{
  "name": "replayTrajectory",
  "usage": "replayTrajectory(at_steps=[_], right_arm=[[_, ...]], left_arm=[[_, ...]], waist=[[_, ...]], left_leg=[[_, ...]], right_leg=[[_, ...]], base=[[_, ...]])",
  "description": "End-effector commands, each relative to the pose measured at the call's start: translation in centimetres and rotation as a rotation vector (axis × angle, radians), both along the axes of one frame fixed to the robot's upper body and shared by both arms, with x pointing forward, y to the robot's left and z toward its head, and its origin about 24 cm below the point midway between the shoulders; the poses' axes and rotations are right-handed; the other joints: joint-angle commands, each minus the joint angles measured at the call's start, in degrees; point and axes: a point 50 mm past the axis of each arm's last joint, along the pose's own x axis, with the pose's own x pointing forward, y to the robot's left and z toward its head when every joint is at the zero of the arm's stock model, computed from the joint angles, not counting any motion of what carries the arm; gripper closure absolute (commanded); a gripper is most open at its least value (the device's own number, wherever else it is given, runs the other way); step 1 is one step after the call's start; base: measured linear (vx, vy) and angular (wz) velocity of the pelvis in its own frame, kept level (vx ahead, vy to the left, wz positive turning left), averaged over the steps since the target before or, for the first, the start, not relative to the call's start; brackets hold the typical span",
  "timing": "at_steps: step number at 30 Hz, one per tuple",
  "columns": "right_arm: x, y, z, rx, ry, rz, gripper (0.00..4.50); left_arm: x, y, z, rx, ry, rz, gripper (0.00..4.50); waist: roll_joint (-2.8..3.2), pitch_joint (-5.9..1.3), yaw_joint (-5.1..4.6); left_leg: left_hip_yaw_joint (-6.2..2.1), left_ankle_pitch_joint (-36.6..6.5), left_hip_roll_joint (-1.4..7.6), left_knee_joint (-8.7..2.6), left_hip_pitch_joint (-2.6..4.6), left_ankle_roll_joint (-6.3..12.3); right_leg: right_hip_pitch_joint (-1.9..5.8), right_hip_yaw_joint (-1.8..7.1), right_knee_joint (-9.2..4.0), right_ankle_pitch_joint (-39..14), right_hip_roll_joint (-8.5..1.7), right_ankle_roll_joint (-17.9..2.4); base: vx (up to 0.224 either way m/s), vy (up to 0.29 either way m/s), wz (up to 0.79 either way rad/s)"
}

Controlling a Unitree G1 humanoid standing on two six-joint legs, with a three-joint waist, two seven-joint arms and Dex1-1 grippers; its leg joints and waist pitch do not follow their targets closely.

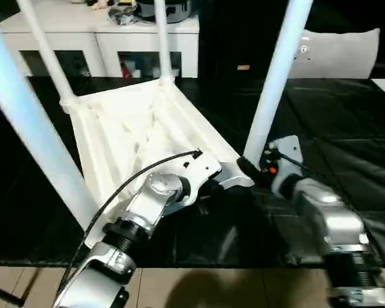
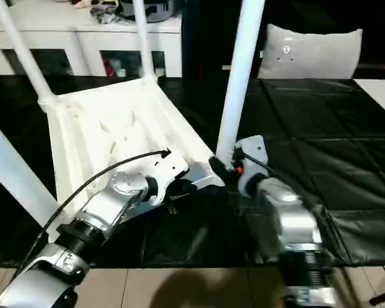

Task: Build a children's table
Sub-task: Rotate leg to tighten

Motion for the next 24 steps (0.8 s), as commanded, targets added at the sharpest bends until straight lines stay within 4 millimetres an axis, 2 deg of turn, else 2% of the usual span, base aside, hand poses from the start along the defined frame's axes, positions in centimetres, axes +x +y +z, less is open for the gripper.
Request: replayTrajectory(at_steps=[1, 2, 5, 6, 9, 11, 13, 14, 15, 16, 17, 21, 22, 24], right_arm=[[-0.3, 0.3, -0.6, 0.012, 0.042, 0.100, 1.03], [-0.3, -1.5, 0.0, -0.039, 0.024, 0.184, 0.88], [-0.4, -2.5, 0.4, -0.076, 0.015, 0.261, 0.69], [-0.4, -3.3, 0.7, -0.078, 0.025, 0.313, 0.51], [-0.5, -3.8, 0.9, -0.080, 0.028, 0.363, 0.43], [-0.7, -4.3, 1.4, -0.114, 0.017, 0.485, 0.43], [-0.7, -4.4, 1.5, -0.112, 0.023, 0.522, 0.43], [-0.7, -4.3, 1.8, -0.117, 0.022, 0.578, 0.69], [-0.7, -4.3, 1.8, -0.116, 0.022, 0.592, 0.69], [-0.7, -4.2, 1.9, -0.102, 0.026, 0.614, 0.80], [-0.7, -4.2, 1.9, -0.102, 0.026, 0.614, 0.80], [-1.0, -3.5, 2.0, -0.050, 0.056, 0.717, 1.19], [-1.0, -3.3, 1.8, -0.048, 0.070, 0.732, 1.19], [-1.1, -3.0, 1.6, -0.033, 0.088, 0.759, 1.52]], left_arm=[[-0.1, 0.2, 0.4, -0.038, -0.036, -0.036, 4.50], [-0.4, 0.9, 0.2, -0.024, -0.034, -0.084, 4.50], [-0.6, 1.4, 0.2, -0.017, -0.036, -0.131, 4.50], [-0.7, 1.9, 0.1, 0.001, -0.031, -0.168, 4.50], [-0.8, 2.4, 0.1, 0.017, -0.029, -0.206, 4.50], [-1.4, 3.0, 0.1, 0.036, -0.016, -0.321, 4.50], [-1.6, 3.3, 0.1, 0.046, -0.008, -0.359, 4.50], [-1.9, 3.6, 0.1, 0.069, -0.009, -0.419, 4.50], [-1.9, 3.7, 0.1, 0.075, -0.009, -0.432, 4.50], [-2.0, 3.8, 0.1, 0.084, -0.007, -0.453, 4.50], [-2.0, 3.8, 0.1, 0.084, -0.007, -0.453, 4.50], [-2.7, 3.8, 0.2, 0.087, 0.017, -0.551, 4.50], [-2.8, 3.7, 0.3, 0.088, 0.019, -0.566, 4.50], [-2.8, 3.7, 0.3, 0.089, 0.020, -0.585, 4.50]], waist=[[-2.07, -2.85, 0.30], [-2.42, -3.04, 0.62], [-2.35, -2.94, 0.81], [-2.77, -2.94, 0.76], [-2.52, -2.94, 0.72], [-2.65, -2.88, 0.76], [-2.42, -2.97, 0.93], [-2.37, -2.97, 1.11], [-2.37, -2.96, 1.18], [-2.99, -2.86, 1.16], [-2.68, -2.96, 1.50], [-2.91, -2.93, 2.16], [-3.10, -2.93, 2.20], [-3.17, -2.92, 2.52]], left_leg=[[-0.52, -11.73, 2.57, -3.72, -0.36, 4.24], [-0.48, -10.99, 2.51, -3.42, -0.53, 4.55], [-0.37, -9.24, 2.50, -3.24, -0.85, 5.26], [-0.26, -8.83, 2.52, -3.15, -0.85, 5.42], [-0.37, -9.05, 2.73, -3.13, -0.64, 5.82], [-0.36, -9.69, 2.90, -3.09, -0.50, 5.84], [-0.35, -9.75, 3.13, -3.07, -0.33, 5.83], [-0.31, -9.29, 3.29, -3.02, -0.15, 5.82], [-0.26, -9.24, 3.32, -2.97, -0.10, 5.89], [-0.14, -9.24, 3.34, -2.96, -0.28, 6.03], [-0.15, -8.94, 3.45, -2.93, -0.06, 6.10], [-0.09, -8.99, 3.58, -2.87, 0.04, 5.89], [-0.08, -9.05, 3.58, -2.89, 0.01, 5.69], [-0.09, -9.66, 3.57, -2.92, 0.06, 5.17]], right_leg=[[2.42, 2.23, -4.33, -21.56, -3.42, -7.17], [2.62, 2.13, -4.17, -22.36, -3.65, -7.12], [2.68, 2.09, -4.00, -21.52, -3.56, -7.36], [2.65, 2.05, -3.98, -21.16, -3.42, -7.44], [2.52, 1.92, -3.71, -20.60, -3.38, -8.73], [2.36, 1.87, -3.63, -19.95, -3.39, -9.69], [2.40, 1.94, -3.29, -18.65, -3.45, -10.86], [2.31, 1.96, -3.06, -16.54, -3.32, -11.86], [2.30, 1.94, -2.93, -15.48, -3.28, -12.37], [2.43, 1.97, -2.76, -14.29, -3.20, -12.75], [2.40, 1.99, -2.52, -13.32, -3.30, -13.39], [2.39, 2.04, -2.30, -11.88, -3.39, -14.29], [2.44, 2.06, -2.31, -12.03, -3.42, -14.26], [2.43, 2.09, -2.38, -12.86, -3.47, -13.99]], base=[[0.000, 0.000, 0.00], [0.000, 0.000, 0.00], [0.000, 0.000, 0.00], [0.000, 0.000, 0.00], [0.000, 0.000, 0.00], [0.000, 0.000, 0.00], [0.000, 0.000, 0.00], [0.000, 0.000, 0.00], [0.000, 0.000, 0.00], [0.000, 0.000, 0.00], [0.000, 0.000, 0.00], [0.000, 0.000, 0.00], [0.000, 0.000, 0.00], [0.000, 0.000, 0.00]])
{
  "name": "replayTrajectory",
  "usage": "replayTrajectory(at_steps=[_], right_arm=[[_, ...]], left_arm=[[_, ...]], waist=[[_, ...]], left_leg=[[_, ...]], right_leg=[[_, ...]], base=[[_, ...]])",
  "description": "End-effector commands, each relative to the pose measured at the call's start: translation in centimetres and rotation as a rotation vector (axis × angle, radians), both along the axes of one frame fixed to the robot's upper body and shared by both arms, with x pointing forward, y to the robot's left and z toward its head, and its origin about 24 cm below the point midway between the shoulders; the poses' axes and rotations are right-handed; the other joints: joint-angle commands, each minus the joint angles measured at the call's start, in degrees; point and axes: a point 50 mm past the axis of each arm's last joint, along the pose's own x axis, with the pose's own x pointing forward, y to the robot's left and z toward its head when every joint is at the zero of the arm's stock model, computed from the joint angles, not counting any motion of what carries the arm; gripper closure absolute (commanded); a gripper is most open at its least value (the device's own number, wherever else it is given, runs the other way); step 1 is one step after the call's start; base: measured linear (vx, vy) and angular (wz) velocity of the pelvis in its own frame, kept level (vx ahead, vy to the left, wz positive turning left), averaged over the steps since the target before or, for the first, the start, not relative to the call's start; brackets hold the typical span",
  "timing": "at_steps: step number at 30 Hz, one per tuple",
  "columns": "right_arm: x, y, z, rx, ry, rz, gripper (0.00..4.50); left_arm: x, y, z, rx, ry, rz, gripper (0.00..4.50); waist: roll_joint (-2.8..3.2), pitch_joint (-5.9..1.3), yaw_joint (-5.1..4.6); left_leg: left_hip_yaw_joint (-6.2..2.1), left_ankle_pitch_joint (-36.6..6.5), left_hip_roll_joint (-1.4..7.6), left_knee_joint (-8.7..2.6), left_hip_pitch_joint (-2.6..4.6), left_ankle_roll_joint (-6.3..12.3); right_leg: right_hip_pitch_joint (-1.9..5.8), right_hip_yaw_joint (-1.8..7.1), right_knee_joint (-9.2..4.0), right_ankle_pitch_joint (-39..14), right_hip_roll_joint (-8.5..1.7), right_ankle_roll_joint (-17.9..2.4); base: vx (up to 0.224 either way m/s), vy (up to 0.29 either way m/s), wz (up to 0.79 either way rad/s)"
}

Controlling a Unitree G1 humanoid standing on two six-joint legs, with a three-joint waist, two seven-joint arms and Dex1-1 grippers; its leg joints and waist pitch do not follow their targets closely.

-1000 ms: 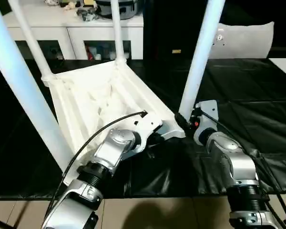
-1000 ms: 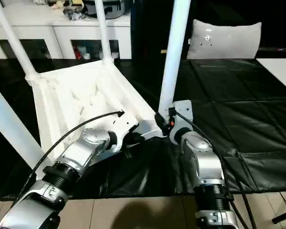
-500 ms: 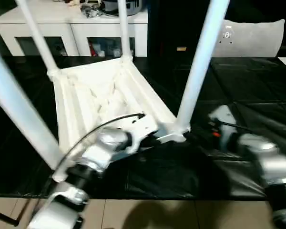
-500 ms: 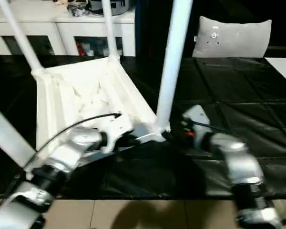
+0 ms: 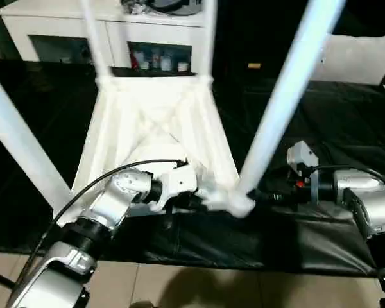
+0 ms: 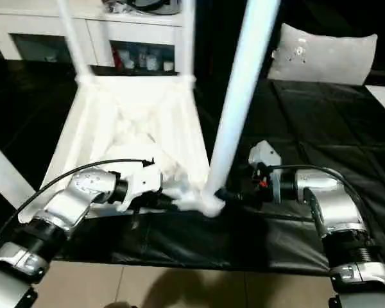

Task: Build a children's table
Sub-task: Rotate leg to tighten

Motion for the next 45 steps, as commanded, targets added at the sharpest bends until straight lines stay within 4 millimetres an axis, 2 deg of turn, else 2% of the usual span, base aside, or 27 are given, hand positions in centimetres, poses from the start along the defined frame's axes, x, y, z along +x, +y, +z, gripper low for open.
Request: replayTrajectory(at_steps=[1, 3, 6, 8, 10, 16, 20, 21, 22, 23, 24, 25, 27, 29, 30, 31, 33, 34, 35, 36, 37, 38, 39, 42, 43, 45], right_arm=[[0.1, 0.3, 0.1, 0.018, 0.021, 0.035, 1.58], [0.0, 0.5, 0.0, 0.024, 0.038, 0.054, 1.65], [-0.3, 0.8, -0.5, 0.045, 0.099, 0.096, 2.04], [-0.4, 0.7, -0.6, 0.049, 0.118, 0.106, 2.08], [-0.4, 0.7, -0.6, 0.051, 0.125, 0.110, 2.35], [-0.6, 1.0, -0.7, 0.101, 0.164, 0.105, 2.41], [-0.6, 2.1, -1.3, 0.122, 0.158, -0.002, 2.41], [-0.4, 2.9, -2.1, 0.071, 0.141, -0.092, 2.41], [-0.3, 3.0, -2.3, 0.055, 0.136, -0.118, 2.41], [-0.1, 3.4, -2.7, 0.022, 0.127, -0.182, 2.41], [0.5, 3.9, -3.1, 0.014, 0.140, -0.284, 2.42], [0.5, 3.9, -3.1, 0.014, 0.140, -0.284, 2.44], [1.4, 4.6, -3.5, 0.017, 0.168, -0.431, 2.48], [2.4, 5.5, -3.8, 0.013, 0.181, -0.587, 2.48], [2.7, 5.7, -3.9, 0.008, 0.186, -0.641, 2.48], [2.8, 5.8, -3.9, 0.006, 0.183, -0.650, 2.48], [3.0, 6.3, -3.8, 0.017, 0.159, -0.681, 2.48], [2.9, 6.6, -3.7, 0.034, 0.149, -0.682, 1.94], [2.9, 6.6, -3.7, 0.037, 0.148, -0.682, 1.80], [2.9, 6.7, -3.6, 0.048, 0.145, -0.681, 1.80], [2.9, 6.8, -3.6, 0.051, 0.144, -0.680, 1.60], [2.7, 6.9, -3.3, 0.065, 0.134, -0.672, 1.45], [2.7, 6.9, -3.3, 0.065, 0.134, -0.672, 1.45], [2.5, 6.0, -3.0, 0.048, 0.095, -0.640, 1.13], [2.2, 5.5, -3.1, 0.032, 0.078, -0.613, 1.00], [2.0, 4.6, -3.1, 0.021, 0.048, -0.589, 0.89]], left_arm=[[-1.0, -0.8, -0.7, 0.018, 0.035, -0.092, 4.50], [-1.0, -0.8, -0.7, 0.019, 0.033, -0.100, 4.50], [-0.9, -0.9, -0.7, 0.023, 0.029, -0.112, 4.50], [-0.8, -0.9, -0.6, 0.023, 0.029, -0.115, 4.50], [-0.8, -0.9, -0.6, 0.023, 0.031, -0.117, 4.50], [-0.6, -0.6, -0.8, 0.033, 0.042, -0.079, 4.50], [0.1, -1.3, -0.9, -0.002, 0.076, 0.055, 4.50], [0.5, -1.9, -0.9, -0.029, 0.086, 0.151, 4.50], [0.7, -2.0, -1.0, -0.035, 0.088, 0.175, 4.50], [0.9, -2.3, -1.0, -0.051, 0.092, 0.224, 4.50], [1.2, -2.7, -1.0, -0.074, 0.110, 0.299, 4.50], [1.2, -2.7, -1.0, -0.074, 0.110, 0.299, 4.50], [1.7, -3.4, -1.0, -0.101, 0.132, 0.393, 4.50], [2.1, -4.3, -1.0, -0.128, 0.127, 0.477, 4.50], [2.3, -4.7, -0.9, -0.139, 0.122, 0.505, 4.50], [2.3, -4.8, -0.9, -0.142, 0.122, 0.509, 4.50], [2.3, -5.6, -0.6, -0.160, 0.117, 0.517, 4.50], [2.1, -6.1, -0.5, -0.162, 0.111, 0.505, 4.50], [2.1, -6.1, -0.5, -0.162, 0.110, 0.502, 4.50], [2.0, -6.3, -0.5, -0.162, 0.105, 0.492, 4.50], [1.9, -6.4, -0.5, -0.159, 0.104, 0.486, 4.50], [1.6, -6.1, -0.8, -0.131, 0.096, 0.469, 4.50], [1.6, -6.1, -0.8, -0.131, 0.096, 0.469, 4.50], [1.9, -4.9, -1.1, -0.086, 0.044, 0.451, 4.50], [1.9, -4.6, -1.2, -0.077, 0.030, 0.433, 4.50], [1.8, -4.1, -1.3, -0.068, 0.017, 0.407, 4.50]], waist=[[-0.98, -3.54, -0.13], [-1.08, -3.55, 0.00], [-1.25, -3.53, 0.13], [-1.26, -3.53, 0.21], [-1.27, -3.51, 0.24], [-1.29, -3.53, 0.24], [-1.25, -3.26, 0.27], [-1.25, -3.22, 0.09], [-1.22, -2.92, -0.37], [-1.37, -2.69, -0.80], [-1.15, -2.54, -1.04], [-1.17, -2.51, -1.40], [-1.24, -2.55, -2.39], [-1.15, -2.83, -3.60], [-1.04, -2.57, -4.35], [-0.97, -2.59, -4.50], [-0.89, -2.86, -4.94], [-0.75, -2.91, -5.08], [-0.60, -2.96, -5.07], [-0.67, -3.00, -5.05], [-0.77, -3.01, -4.98], [0.43, -2.99, -4.81], [0.20, -2.99, -4.88], [0.13, -3.17, -4.47], [0.19, -3.15, -4.23], [-0.13, -3.18, -3.95]], left_leg=[[-0.15, -10.02, 3.31, -3.43, 0.44, 4.61], [-0.20, -10.16, 3.34, -3.45, 0.42, 4.30], [-0.22, -9.96, 3.29, -3.45, 0.34, 3.99], [-0.21, -9.88, 3.28, -3.43, 0.39, 3.84], [-0.24, -10.18, 3.26, -3.43, 0.37, 3.54], [-0.30, -10.33, 3.24, -3.41, 0.37, 3.22], [-0.30, -10.49, 3.23, -3.58, 0.36, 2.70], [-0.39, -10.94, 3.13, -3.65, 0.33, 2.31], [-0.53, -13.25, 3.00, -3.96, 0.44, 1.21], [-0.74, -16.35, 2.72, -4.09, 0.74, 0.13], [-0.98, -18.35, 2.46, -3.92, 0.96, -0.33], [-0.93, -18.90, 2.41, -3.86, 1.14, -0.56], [-1.40, -19.82, 2.07, -3.79, 0.98, -1.21], [-1.93, -20.87, 2.18, -4.08, 0.45, -1.50], [-1.99, -22.67, 2.00, -4.06, 0.50, -1.58], [-2.10, -23.71, 1.96, -3.94, 0.71, -1.65], [-2.03, -24.09, 2.08, -3.96, 0.98, -0.83], [-2.01, -23.87, 2.26, -4.24, 0.79, -0.20], [-1.98, -23.61, 2.40, -4.50, 0.56, 0.08], [-1.88, -23.48, 2.40, -4.50, 0.61, 0.23], [-1.73, -23.15, 2.38, -4.49, 0.73, 0.56], [-1.67, -23.12, 2.38, -4.62, 0.78, 0.44], [-1.60, -22.98, 2.39, -4.66, 0.63, 0.58], [-1.39, -21.73, 2.39, -4.62, 0.58, 1.06], [-1.28, -21.60, 2.45, -4.59, 0.72, 1.16], [-1.03, -20.73, 2.42, -4.48, 0.79, 1.48]], right_leg=[[2.85, 2.20, -2.80, -13.52, -3.54, -13.49], [2.88, 2.20, -2.79, -13.93, -3.57, -13.25], [2.95, 2.24, -2.79, -14.18, -3.53, -12.88], [2.89, 2.26, -2.85, -14.51, -3.60, -12.74], [2.88, 2.27, -2.88, -15.25, -3.62, -12.47], [2.91, 2.25, -2.85, -15.38, -3.52, -12.33], [2.83, 2.35, -3.10, -16.85, -3.51, -11.71], [2.84, 2.33, -3.07, -17.75, -3.51, -11.43], [2.71, 2.31, -3.69, -21.91, -3.59, -10.14], [2.60, 2.01, -4.35, -28.67, -3.69, -8.24], [2.38, 1.80, -5.22, -35.15, -4.02, -5.81], [2.14, 1.82, -5.53, -37.02, -3.93, -5.06], [2.04, 1.25, -6.11, -40.77, -3.90, -2.98], [2.49, 0.65, -6.33, -39.73, -3.88, -1.95], [2.08, 0.28, -6.64, -40.75, -3.58, -1.62], [2.05, 0.08, -6.96, -41.69, -3.72, -1.12], [1.89, 0.40, -6.89, -39.01, -3.78, -1.85], [2.07, 0.56, -6.65, -36.57, -3.69, -2.62], [2.22, 0.77, -6.43, -34.48, -3.65, -3.20], [2.13, 0.90, -6.34, -33.59, -3.60, -3.52], [1.99, 1.21, -6.20, -32.37, -3.60, -4.19], [1.97, 1.49, -6.10, -30.55, -3.54, -5.03], [2.07, 1.52, -6.14, -29.69, -3.45, -5.16], [2.29, 1.76, -5.75, -27.31, -3.54, -6.17], [2.20, 1.81, -5.81, -27.24, -3.58, -6.30], [2.26, 1.92, -5.77, -26.62, -3.61, -6.63]], base=[[0.000, 0.000, 0.00], [0.000, 0.000, 0.00], [0.000, 0.000, 0.00], [0.000, 0.000, 0.00], [0.000, 0.000, 0.00], [0.000, 0.000, 0.00], [0.000, 0.000, 0.00], [0.000, 0.000, 0.00], [0.000, 0.000, 0.00], [0.000, 0.000, 0.00], [0.000, 0.000, 0.00], [0.000, 0.000, 0.00], [0.000, 0.000, 0.00], [0.000, 0.000, 0.00], [0.000, 0.000, 0.00], [0.000, 0.000, 0.00], [0.000, 0.000, 0.00], [0.000, 0.000, 0.00], [0.000, 0.000, 0.00], [0.000, 0.000, 0.00], [0.000, 0.000, 0.00], [0.000, 0.000, 0.00], [0.000, 0.000, 0.00], [0.000, 0.000, 0.00], [0.000, 0.000, 0.00], [0.000, 0.000, 0.00]])
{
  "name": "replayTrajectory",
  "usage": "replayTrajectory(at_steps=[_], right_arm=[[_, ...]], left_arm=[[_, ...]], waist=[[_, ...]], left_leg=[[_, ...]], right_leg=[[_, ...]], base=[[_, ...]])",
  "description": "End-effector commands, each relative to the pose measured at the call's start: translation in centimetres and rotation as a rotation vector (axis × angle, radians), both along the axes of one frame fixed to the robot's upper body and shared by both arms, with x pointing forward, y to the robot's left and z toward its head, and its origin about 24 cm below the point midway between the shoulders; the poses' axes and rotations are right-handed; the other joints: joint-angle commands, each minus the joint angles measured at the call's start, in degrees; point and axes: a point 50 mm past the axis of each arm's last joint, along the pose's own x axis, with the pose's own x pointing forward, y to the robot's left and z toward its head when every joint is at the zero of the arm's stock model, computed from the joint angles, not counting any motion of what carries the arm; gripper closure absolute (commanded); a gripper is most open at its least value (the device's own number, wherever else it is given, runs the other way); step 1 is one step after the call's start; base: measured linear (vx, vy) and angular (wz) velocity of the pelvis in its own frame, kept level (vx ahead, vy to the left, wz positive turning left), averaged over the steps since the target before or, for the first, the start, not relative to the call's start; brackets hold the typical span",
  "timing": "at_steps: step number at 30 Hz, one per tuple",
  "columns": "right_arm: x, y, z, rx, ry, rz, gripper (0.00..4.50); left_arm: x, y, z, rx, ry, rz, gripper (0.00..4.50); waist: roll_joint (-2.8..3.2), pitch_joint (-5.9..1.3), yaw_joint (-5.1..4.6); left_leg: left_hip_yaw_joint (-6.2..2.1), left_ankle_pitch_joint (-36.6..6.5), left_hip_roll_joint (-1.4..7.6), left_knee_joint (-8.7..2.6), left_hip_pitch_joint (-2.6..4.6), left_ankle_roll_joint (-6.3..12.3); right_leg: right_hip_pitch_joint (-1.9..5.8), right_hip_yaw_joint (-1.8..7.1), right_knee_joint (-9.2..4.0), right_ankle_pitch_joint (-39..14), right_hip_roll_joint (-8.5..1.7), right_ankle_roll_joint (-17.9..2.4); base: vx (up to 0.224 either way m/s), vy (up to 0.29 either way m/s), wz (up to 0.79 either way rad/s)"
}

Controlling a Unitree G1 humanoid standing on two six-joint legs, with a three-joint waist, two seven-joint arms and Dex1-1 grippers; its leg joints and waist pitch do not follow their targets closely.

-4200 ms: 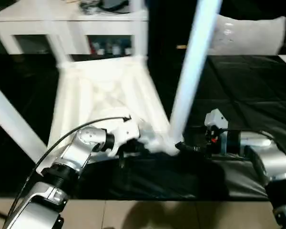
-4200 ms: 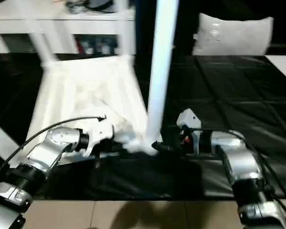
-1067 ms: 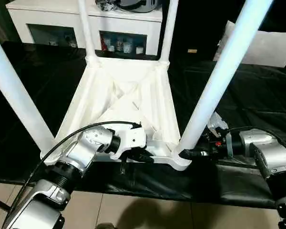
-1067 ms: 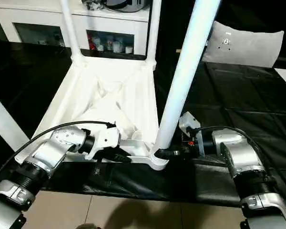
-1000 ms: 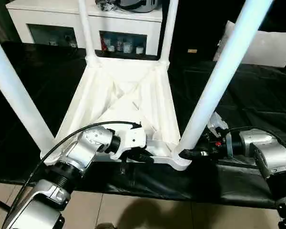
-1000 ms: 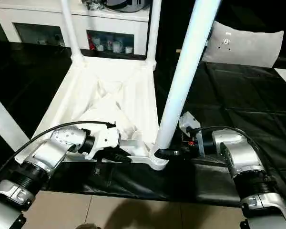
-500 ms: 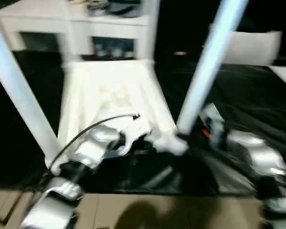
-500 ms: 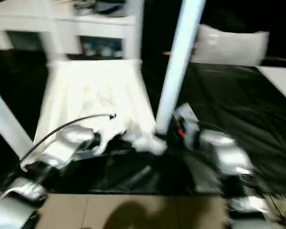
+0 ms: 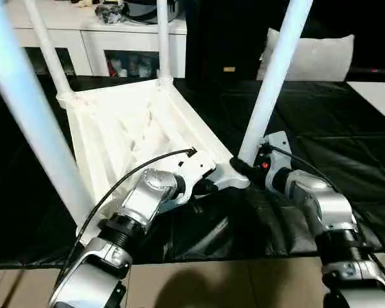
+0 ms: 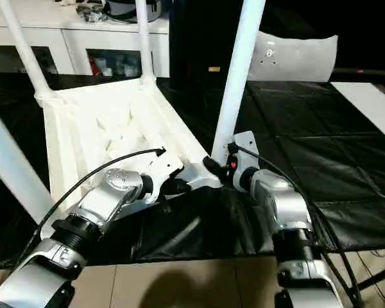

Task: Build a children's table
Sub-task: Rotate leg to tighten

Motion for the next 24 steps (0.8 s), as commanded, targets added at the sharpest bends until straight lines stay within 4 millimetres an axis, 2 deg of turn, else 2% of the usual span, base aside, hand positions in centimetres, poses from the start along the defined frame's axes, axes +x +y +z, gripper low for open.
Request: replayTrajectory(at_steps=[1, 4, 5, 6, 7, 8, 10, 11, 12, 13, 14, 15, 16, 18, 19, 21, 24], right_arm=[[-0.8, 0.4, -0.9, 0.001, 0.025, 0.084, 0.89], [-1.4, -1.9, -0.7, -0.058, 0.000, 0.160, 0.50], [-1.6, -2.3, -0.6, -0.076, -0.014, 0.192, 0.46], [-1.6, -2.5, -0.6, -0.076, -0.018, 0.206, 0.40], [-1.8, -3.2, -0.2, -0.072, -0.039, 0.250, 0.28], [-1.7, -3.7, 0.1, -0.072, -0.050, 0.265, 0.15], [-1.6, -4.0, 0.2, -0.079, -0.050, 0.265, 0.15], [-1.7, -4.4, 0.5, -0.080, -0.058, 0.311, 0.15], [-1.7, -4.4, 0.5, -0.080, -0.058, 0.311, 0.15], [-2.0, -4.5, 0.7, -0.069, -0.056, 0.361, 0.15], [-2.7, -4.3, 1.2, -0.023, -0.041, 0.490, 0.15], [-2.7, -4.3, 1.2, -0.023, -0.041, 0.490, 0.15], [-2.9, -4.2, 1.4, -0.003, -0.035, 0.534, 0.30], [-3.1, -4.0, 1.7, 0.025, -0.028, 0.612, 0.52], [-3.1, -4.0, 1.7, 0.025, -0.028, 0.612, 0.61], [-3.0, -3.4, 1.9, 0.054, -0.021, 0.690, 0.86], [-3.1, -3.1, 1.8, 0.070, -0.003, 0.726, 0.98]], left_arm=[[-0.5, 0.0, -0.3, -0.019, -0.017, -0.056, 4.50], [-0.9, 1.3, -0.5, 0.028, -0.017, -0.143, 4.50], [-1.1, 1.6, -0.6, 0.038, -0.019, -0.176, 4.50], [-1.2, 1.8, -0.6, 0.041, -0.017, -0.190, 4.50], [-1.6, 2.2, -0.6, 0.047, -0.011, -0.244, 4.50], [-1.8, 2.4, -0.6, 0.046, -0.007, -0.275, 4.50], [-1.9, 2.5, -0.7, 0.052, -0.002, -0.287, 4.50], [-2.3, 3.0, -0.7, 0.065, 0.006, -0.358, 4.50], [-2.3, 3.0, -0.7, 0.065, 0.006, -0.358, 4.50], [-2.5, 3.3, -0.8, 0.071, 0.017, -0.383, 4.50], [-2.9, 3.8, -0.9, 0.079, 0.036, -0.442, 4.50], [-2.9, 3.8, -0.9, 0.079, 0.036, -0.442, 4.50], [-2.9, 4.0, -0.9, 0.081, 0.041, -0.458, 4.50], [-3.2, 4.3, -0.8, 0.080, 0.054, -0.501, 4.50], [-3.2, 4.3, -0.8, 0.080, 0.054, -0.501, 4.50], [-3.6, 4.3, -0.8, 0.084, 0.059, -0.556, 4.50], [-3.7, 4.2, -0.8, 0.086, 0.057, -0.571, 4.50]], waist=[[-0.70, -2.58, 0.64], [-0.61, -2.62, 1.32], [-0.11, -2.73, 1.83], [-0.31, -2.79, 1.91], [-0.46, -3.09, 2.08], [-0.41, -3.10, 2.09], [-0.29, -3.17, 2.39], [-0.52, -3.20, 2.54], [-0.69, -3.28, 2.66], [-0.63, -3.25, 2.94], [-0.84, -3.22, 3.29], [-0.68, -3.23, 3.41], [-0.45, -3.14, 3.49], [-0.99, -3.12, 3.81], [-0.78, -3.07, 4.05], [-1.13, -2.97, 4.42], [-1.26, -2.90, 4.65]], left_leg=[[-0.92, -19.98, 2.66, -4.69, 0.35, 1.92], [-0.85, -17.42, 2.72, -4.74, -0.08, 2.58], [-0.86, -16.74, 2.79, -4.66, -0.11, 2.63], [-0.78, -16.33, 2.84, -4.58, -0.05, 2.68], [-0.64, -14.77, 2.81, -4.29, -0.07, 2.98], [-0.63, -13.16, 2.84, -4.22, -0.48, 3.49], [-0.40, -10.89, 2.79, -4.00, -0.41, 4.30], [-0.36, -9.54, 2.85, -3.89, -0.44, 4.57], [-0.33, -9.33, 2.86, -3.81, -0.41, 4.79], [-0.23, -8.66, 2.97, -3.77, -0.36, 5.10], [-0.20, -8.27, 3.12, -3.71, -0.38, 5.53], [-0.18, -8.37, 3.17, -3.69, -0.33, 5.81], [-0.18, -8.66, 3.38, -3.73, -0.23, 6.08], [-0.12, -8.97, 3.50, -3.72, -0.12, 6.07], [-0.19, -9.73, 3.64, -3.83, -0.01, 5.69], [-0.15, -10.78, 3.72, -3.94, 0.22, 4.66], [-0.19, -11.10, 3.67, -4.00, 0.18, 3.95]], right_leg=[[1.72, 1.93, -4.72, -26.70, -3.54, -6.96], [2.15, 2.02, -4.44, -25.56, -3.57, -7.11], [2.25, 2.15, -4.23, -24.66, -3.74, -7.52], [2.16, 2.19, -4.20, -23.88, -3.70, -7.85], [2.31, 2.26, -3.60, -20.25, -3.68, -9.24], [2.49, 2.28, -2.97, -16.82, -3.51, -10.53], [2.68, 2.15, -2.65, -13.67, -3.36, -11.81], [2.78, 2.09, -2.46, -12.32, -3.34, -12.36], [2.85, 2.01, -2.32, -11.95, -3.35, -12.66], [2.87, 1.96, -2.15, -11.21, -3.25, -13.14], [2.94, 1.88, -1.94, -10.71, -3.16, -13.44], [2.95, 1.87, -1.83, -10.48, -3.14, -13.62], [2.77, 1.91, -1.82, -10.21, -3.12, -13.99], [2.70, 1.95, -1.65, -10.31, -3.17, -14.23], [2.59, 1.96, -1.72, -11.66, -3.33, -14.27], [2.44, 2.04, -1.86, -13.49, -3.44, -13.97], [2.44, 2.12, -1.87, -14.36, -3.50, -13.45]], base=[[0.000, 0.000, 0.00], [0.000, 0.000, 0.00], [0.000, 0.000, 0.00], [0.000, 0.000, 0.00], [0.000, 0.000, 0.00], [0.000, 0.000, 0.00], [0.000, 0.000, 0.00], [0.000, 0.000, 0.00], [0.000, 0.000, 0.00], [0.000, 0.000, 0.00], [0.000, 0.000, 0.00], [0.000, 0.000, 0.00], [0.000, 0.000, 0.00], [0.000, 0.000, 0.00], [0.000, 0.000, 0.00], [0.000, 0.000, 0.00], [0.000, 0.000, 0.00]])
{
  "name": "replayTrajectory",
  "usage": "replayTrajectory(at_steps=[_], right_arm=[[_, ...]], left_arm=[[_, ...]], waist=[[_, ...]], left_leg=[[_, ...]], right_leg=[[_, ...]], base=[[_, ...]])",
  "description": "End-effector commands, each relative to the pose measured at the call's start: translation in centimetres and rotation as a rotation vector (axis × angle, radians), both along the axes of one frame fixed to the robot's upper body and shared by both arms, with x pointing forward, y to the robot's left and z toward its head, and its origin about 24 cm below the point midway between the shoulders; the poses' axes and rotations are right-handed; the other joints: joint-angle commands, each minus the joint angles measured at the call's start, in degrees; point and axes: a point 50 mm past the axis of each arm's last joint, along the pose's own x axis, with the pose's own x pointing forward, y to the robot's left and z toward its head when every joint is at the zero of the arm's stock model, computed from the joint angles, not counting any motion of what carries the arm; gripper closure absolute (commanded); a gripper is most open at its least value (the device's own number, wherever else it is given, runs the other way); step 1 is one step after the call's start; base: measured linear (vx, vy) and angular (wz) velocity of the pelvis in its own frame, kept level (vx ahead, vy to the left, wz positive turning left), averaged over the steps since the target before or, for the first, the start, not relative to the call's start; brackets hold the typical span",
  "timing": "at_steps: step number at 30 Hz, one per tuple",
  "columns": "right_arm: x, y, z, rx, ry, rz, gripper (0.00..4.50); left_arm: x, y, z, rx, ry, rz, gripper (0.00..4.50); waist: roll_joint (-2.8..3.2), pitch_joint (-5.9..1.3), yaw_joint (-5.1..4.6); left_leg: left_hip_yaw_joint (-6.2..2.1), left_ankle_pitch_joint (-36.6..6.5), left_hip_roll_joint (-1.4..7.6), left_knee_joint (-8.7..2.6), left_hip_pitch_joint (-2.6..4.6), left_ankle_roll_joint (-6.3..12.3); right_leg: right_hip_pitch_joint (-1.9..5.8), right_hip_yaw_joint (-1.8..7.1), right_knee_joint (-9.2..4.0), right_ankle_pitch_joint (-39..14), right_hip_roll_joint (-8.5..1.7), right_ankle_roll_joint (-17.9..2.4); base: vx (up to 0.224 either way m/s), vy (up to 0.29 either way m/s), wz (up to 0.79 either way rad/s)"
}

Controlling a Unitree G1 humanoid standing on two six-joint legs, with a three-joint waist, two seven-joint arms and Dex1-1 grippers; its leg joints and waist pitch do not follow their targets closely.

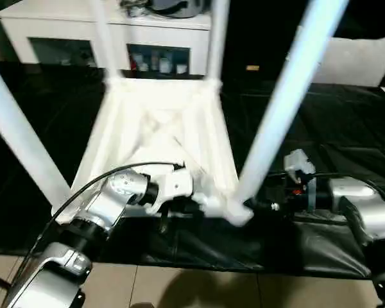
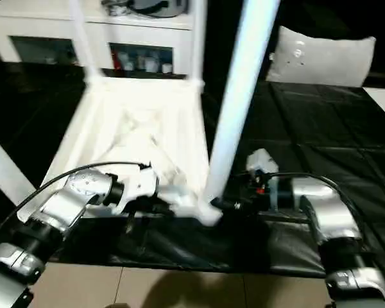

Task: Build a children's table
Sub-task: Rotate leg to tighten

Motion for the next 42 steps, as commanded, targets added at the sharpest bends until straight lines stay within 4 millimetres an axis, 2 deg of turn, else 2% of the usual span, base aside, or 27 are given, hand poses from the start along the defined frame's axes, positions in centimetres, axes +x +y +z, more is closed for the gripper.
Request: replayTrajectory(at_steps=[1, 6, 9, 15, 16, 19, 20, 21, 22, 23, 24, 26, 27, 28, 29, 30, 31, 32, 33, 34, 35, 37, 38, 42], right_arm=[[0.1, 0.0, 0.2, 0.012, 0.007, 0.026, 1.19], [-0.3, 0.5, -0.4, 0.002, 0.055, 0.093, 1.57], [-0.3, 0.8, -0.6, 0.001, 0.049, 0.099, 1.91], [-0.7, 1.1, -0.8, 0.036, 0.088, 0.124, 2.24], [-0.9, 1.2, -0.8, 0.057, 0.101, 0.123, 2.28], [-0.7, 2.0, -0.8, 0.105, 0.115, 0.048, 2.38], [-0.2, 2.7, -1.0, 0.089, 0.108, -0.048, 2.38], [0.2, 3.1, -1.3, 0.059, 0.096, -0.116, 2.39], [0.2, 3.1, -1.3, 0.059, 0.096, -0.116, 2.39], [0.4, 3.4, -1.5, 0.038, 0.086, -0.160, 2.39], [1.0, 3.7, -1.9, 0.003, 0.085, -0.254, 2.40], [2.1, 4.4, -2.5, -0.040, 0.113, -0.447, 2.42], [2.7, 4.7, -2.7, -0.068, 0.115, -0.545, 2.43], [3.1, 5.0, -2.8, -0.083, 0.124, -0.634, 2.43], [3.4, 5.4, -2.8, -0.085, 0.132, -0.707, 2.43], [3.6, 5.7, -2.8, -0.083, 0.132, -0.754, 2.43], [3.9, 6.3, -2.4, -0.063, 0.092, -0.808, 2.43], [3.9, 6.6, -2.3, -0.043, 0.079, -0.820, 2.43], [3.9, 6.7, -2.2, -0.038, 0.072, -0.821, 2.43], [4.0, 6.8, -2.1, -0.028, 0.056, -0.824, 2.12], [4.0, 6.9, -1.9, 0.000, 0.050, -0.822, 1.80], [3.8, 6.9, -1.8, 0.026, 0.066, -0.813, 1.81], [3.8, 6.6, -1.6, 0.029, 0.053, -0.798, 1.60], [3.6, 6.2, -1.4, 0.008, 0.039, -0.766, 1.32]], left_arm=[[-1.2, -0.5, -1.4, 0.048, 0.056, -0.079, 4.50], [-1.1, -0.7, -1.4, 0.044, 0.046, -0.084, 4.50], [-0.9, -0.7, -1.5, 0.042, 0.029, -0.055, 4.50], [-0.8, -0.7, -1.6, 0.032, 0.034, -0.035, 4.50], [-0.6, -0.9, -1.6, 0.024, 0.029, -0.011, 4.50], [0.1, -1.6, -1.5, -0.013, 0.052, 0.096, 4.50], [0.6, -2.2, -1.2, -0.044, 0.069, 0.165, 4.50], [0.8, -2.6, -1.0, -0.060, 0.075, 0.209, 4.50], [0.8, -2.6, -1.0, -0.060, 0.075, 0.209, 4.50], [1.0, -2.8, -0.9, -0.069, 0.078, 0.236, 4.50], [1.3, -3.2, -0.8, -0.084, 0.074, 0.285, 4.50], [2.0, -4.0, -0.6, -0.105, 0.078, 0.405, 4.50], [2.4, -4.4, -0.6, -0.113, 0.079, 0.467, 4.50], [2.7, -4.9, -0.5, -0.121, 0.082, 0.520, 4.50], [2.9, -5.3, -0.4, -0.129, 0.082, 0.568, 4.50], [3.1, -5.7, -0.2, -0.138, 0.080, 0.603, 4.50], [3.4, -6.4, 0.1, -0.161, 0.075, 0.660, 4.50], [3.5, -6.7, 0.2, -0.168, 0.067, 0.672, 4.50], [3.5, -6.8, 0.3, -0.170, 0.065, 0.673, 4.50], [3.5, -7.0, 0.3, -0.172, 0.060, 0.674, 4.50], [3.5, -7.2, 0.5, -0.162, 0.033, 0.653, 4.50], [3.4, -7.3, 0.5, -0.146, 0.003, 0.623, 4.50], [3.3, -7.1, 0.4, -0.133, 0.003, 0.609, 4.50], [3.3, -6.8, 0.4, -0.127, 0.008, 0.613, 4.50]], waist=[[-1.01, -3.06, -0.10], [-1.37, -3.12, 0.07], [-1.47, -3.12, 0.14], [-1.53, -3.16, 0.43], [-1.88, -3.12, 0.46], [-1.62, -2.93, 0.82], [-1.78, -2.85, 0.64], [-1.52, -2.71, 0.38], [-1.55, -2.62, 0.13], [-1.65, -2.50, -0.25], [-1.54, -2.50, -0.44], [-1.77, -2.15, -2.19], [-1.75, -2.20, -2.59], [-1.47, -2.37, -3.07], [-1.55, -2.42, -3.71], [-1.45, -2.48, -3.92], [-1.44, -2.55, -4.07], [-1.46, -2.72, -4.14], [-1.51, -2.86, -4.03], [-1.55, -3.13, -3.95], [-1.58, -3.11, -3.84], [-1.58, -3.05, -3.74], [-1.49, -3.08, -3.46], [-1.63, -2.91, -2.93]], left_leg=[[-0.20, -10.70, 3.29, -3.61, 0.17, 4.33], [-0.26, -9.78, 3.17, -3.55, -0.04, 3.95], [-0.23, -9.09, 3.12, -3.50, -0.03, 4.00], [-0.21, -8.81, 3.11, -3.42, 0.02, 4.07], [-0.15, -8.56, 3.09, -3.40, 0.04, 4.25], [-0.16, -9.22, 3.14, -3.56, 0.18, 3.82], [-0.24, -9.76, 3.06, -3.72, 0.04, 3.10], [-0.42, -11.13, 2.91, -3.89, 0.05, 2.21], [-0.44, -12.13, 2.87, -3.93, 0.14, 1.60], [-0.62, -14.11, 2.66, -3.99, 0.19, 0.82], [-0.76, -14.94, 2.61, -4.03, 0.31, 0.65], [-1.20, -17.20, 2.19, -4.18, 0.03, -0.97], [-1.37, -18.04, 2.05, -4.11, 0.07, -1.35], [-1.52, -18.83, 1.98, -3.92, 0.42, -1.71], [-1.57, -19.29, 1.92, -3.93, 0.35, -1.36], [-1.63, -19.13, 1.91, -4.05, 0.26, -1.12], [-1.62, -19.10, 1.98, -4.13, 0.19, -0.68], [-1.38, -18.75, 1.98, -4.05, 0.46, -0.28], [-1.37, -18.04, 2.04, -4.11, 0.38, 0.09], [-1.30, -15.55, 2.28, -4.26, -0.04, 0.77], [-1.03, -13.69, 2.35, -4.24, -0.14, 1.67], [-0.80, -12.80, 2.33, -4.12, -0.11, 2.50], [-0.67, -11.32, 2.29, -4.00, -0.19, 3.39], [-0.45, -11.29, 2.13, -3.78, -0.17, 3.72]], right_leg=[[2.86, 2.32, -3.01, -14.58, -3.67, -12.64], [2.96, 2.34, -2.98, -15.44, -3.75, -11.64], [2.90, 2.34, -2.99, -15.38, -3.69, -11.36], [2.85, 2.35, -2.94, -15.78, -3.67, -11.08], [2.86, 2.36, -2.91, -15.91, -3.58, -11.03], [2.66, 2.45, -3.27, -18.53, -3.67, -10.09], [2.75, 2.45, -3.36, -20.18, -3.67, -9.47], [2.61, 2.41, -3.71, -22.87, -3.76, -8.76], [2.49, 2.44, -3.96, -24.69, -3.82, -8.19], [2.42, 2.30, -4.46, -29.13, -3.95, -6.67], [2.34, 2.21, -4.76, -31.16, -4.08, -5.91], [2.16, 1.73, -5.30, -36.89, -3.76, -3.06], [2.16, 1.47, -5.50, -38.58, -3.81, -2.29], [1.94, 1.27, -5.89, -40.11, -3.97, -1.35], [1.97, 1.09, -6.19, -39.65, -3.87, -1.21], [2.07, 1.10, -6.25, -38.93, -3.84, -1.27], [1.96, 1.16, -6.26, -37.46, -3.76, -1.45], [1.61, 1.40, -6.22, -35.40, -3.65, -2.02], [1.79, 1.55, -6.06, -33.59, -3.72, -2.48], [2.19, 1.91, -5.29, -27.69, -3.64, -4.02], [2.19, 2.12, -4.84, -22.67, -3.38, -5.54], [2.28, 2.27, -4.54, -19.84, -3.33, -6.83], [2.56, 2.38, -4.20, -17.48, -3.42, -8.04], [2.58, 2.43, -4.59, -21.07, -3.66, -7.53]], base=[[0.000, 0.000, 0.00], [0.000, 0.000, 0.00], [0.000, 0.000, 0.00], [0.000, 0.000, 0.00], [0.000, 0.000, 0.00], [0.000, 0.000, 0.00], [0.000, 0.000, 0.00], [0.000, 0.000, 0.00], [0.000, 0.000, 0.00], [0.000, 0.000, 0.00], [0.000, 0.000, 0.00], [0.000, 0.000, 0.00], [0.000, 0.000, 0.00], [0.000, 0.000, 0.00], [0.000, 0.000, 0.00], [0.000, 0.000, 0.00], [0.000, 0.000, 0.00], [0.000, 0.000, 0.00], [0.000, 0.000, 0.00], [0.000, 0.000, 0.00], [0.000, 0.000, 0.00], [0.000, 0.000, 0.00], [0.000, 0.000, 0.00], [0.000, 0.000, 0.00]])
